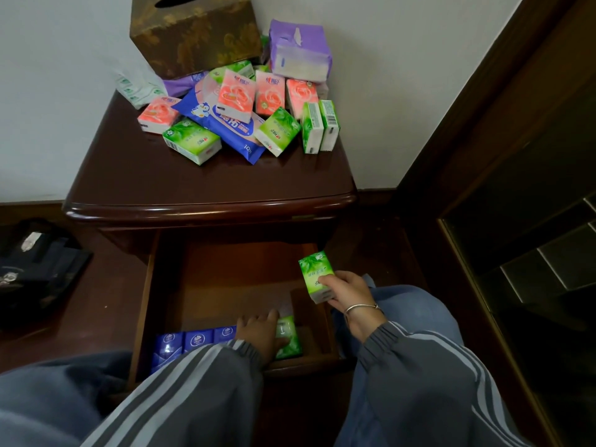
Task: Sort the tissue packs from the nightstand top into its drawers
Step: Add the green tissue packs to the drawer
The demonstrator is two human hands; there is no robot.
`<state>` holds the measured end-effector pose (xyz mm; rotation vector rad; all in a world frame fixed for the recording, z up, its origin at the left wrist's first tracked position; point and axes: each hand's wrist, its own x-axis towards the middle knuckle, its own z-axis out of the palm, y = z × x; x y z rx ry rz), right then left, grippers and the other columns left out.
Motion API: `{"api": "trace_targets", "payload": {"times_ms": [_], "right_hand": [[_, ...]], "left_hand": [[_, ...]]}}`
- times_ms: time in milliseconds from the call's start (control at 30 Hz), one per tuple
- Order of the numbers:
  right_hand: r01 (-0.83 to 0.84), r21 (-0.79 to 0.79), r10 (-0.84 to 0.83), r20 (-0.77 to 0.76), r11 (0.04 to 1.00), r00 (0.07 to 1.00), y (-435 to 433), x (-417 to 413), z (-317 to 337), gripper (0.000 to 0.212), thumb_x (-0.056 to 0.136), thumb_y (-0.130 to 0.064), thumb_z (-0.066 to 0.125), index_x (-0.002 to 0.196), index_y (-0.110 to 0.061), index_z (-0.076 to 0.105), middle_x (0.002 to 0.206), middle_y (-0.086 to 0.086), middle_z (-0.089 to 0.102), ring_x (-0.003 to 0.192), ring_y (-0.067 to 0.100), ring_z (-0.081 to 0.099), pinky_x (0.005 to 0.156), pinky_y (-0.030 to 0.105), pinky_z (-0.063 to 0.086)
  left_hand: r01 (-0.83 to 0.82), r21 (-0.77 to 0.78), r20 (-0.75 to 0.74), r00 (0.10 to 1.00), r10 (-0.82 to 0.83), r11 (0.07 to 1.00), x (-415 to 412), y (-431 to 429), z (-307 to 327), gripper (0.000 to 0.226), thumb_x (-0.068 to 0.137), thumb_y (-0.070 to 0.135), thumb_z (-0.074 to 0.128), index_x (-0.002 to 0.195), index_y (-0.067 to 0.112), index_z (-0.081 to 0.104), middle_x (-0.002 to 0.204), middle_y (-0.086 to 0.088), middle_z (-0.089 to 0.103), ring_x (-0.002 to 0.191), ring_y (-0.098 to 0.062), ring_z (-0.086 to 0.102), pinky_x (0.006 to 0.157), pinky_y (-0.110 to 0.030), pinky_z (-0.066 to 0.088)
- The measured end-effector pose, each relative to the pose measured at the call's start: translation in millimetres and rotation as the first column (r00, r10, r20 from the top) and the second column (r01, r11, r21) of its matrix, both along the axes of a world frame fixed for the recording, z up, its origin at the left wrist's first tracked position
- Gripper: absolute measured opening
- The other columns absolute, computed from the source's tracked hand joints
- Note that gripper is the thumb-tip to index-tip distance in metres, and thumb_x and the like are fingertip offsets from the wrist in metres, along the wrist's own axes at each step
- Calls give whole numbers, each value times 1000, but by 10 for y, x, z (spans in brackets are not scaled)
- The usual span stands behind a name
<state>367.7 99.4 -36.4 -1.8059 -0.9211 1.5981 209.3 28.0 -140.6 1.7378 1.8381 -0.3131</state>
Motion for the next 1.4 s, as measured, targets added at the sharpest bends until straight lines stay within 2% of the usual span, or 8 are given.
{"api": "trace_targets", "payload": {"times_ms": [333,433,467,533,767,967,1200,1400], "right_hand": [[-42,-6,42,19,999,999,-8,2,-28,32,82,-12,67,111,-8,55,104,9,63,92,20,62,84,34,52],[-140,-42,140,-14,989,990,6,4,-11,31,81,-12,67,109,-15,54,97,1,61,87,14,60,73,24,50],[-185,-69,184,-18,980,983,-1,-8,1,31,80,-12,68,107,-17,54,96,0,61,86,12,60,70,22,49],[-277,-117,274,-45,954,961,-29,-39,5,31,80,-12,68,108,-16,57,97,-1,63,85,8,60,60,17,46],[-547,-58,480,562,835,674,-34,83,-83,56,84,-44,62,129,-13,49,127,9,53,115,27,53,89,32,44],[-604,-319,673,484,730,558,-168,177,-347,20,91,-21,48,100,-7,59,96,13,60,101,32,59,60,23,36],[-621,-284,677,419,730,605,-120,290,-376,32,94,-25,48,118,-8,60,121,14,62,112,29,56,91,32,44],[-616,-279,673,397,736,624,-114,293,-426,29,92,-26,50,106,-5,64,102,14,66,101,30,61,81,33,46]], "left_hand": [[-216,64,117,971,208,974,99,58,129,52,96,53,35,137,23,43,145,-3,45,139,-26,33,115,-53,16],[-745,-235,720,298,627,624,105,180,432,50,97,50,38,129,14,52,131,-5,58,124,-26,52,108,-41,37],[-683,-462,772,4,636,566,85,237,517,50,96,51,41,127,14,53,129,-6,60,122,-26,54,108,-43,38],[-511,-629,743,-172,647,586,21,333,626,49,93,49,50,128,14,52,128,-12,61,119,-28,57,106,-50,41],[-646,-534,758,-81,647,546,-74,575,578,35,88,19,66,119,5,57,107,-13,68,91,-23,67,75,-35,58],[-569,-216,664,511,547,793,41,703,427,47,89,19,66,132,5,52,125,-10,56,110,-21,57,84,-25,44],[-549,-223,663,520,538,806,166,812,316,46,90,25,65,130,7,55,128,-12,59,113,-23,59,90,-30,47],[-618,-359,706,309,637,699,125,773,206,42,92,15,61,130,1,52,120,-16,61,88,-14,59,53,-9,47]]}}
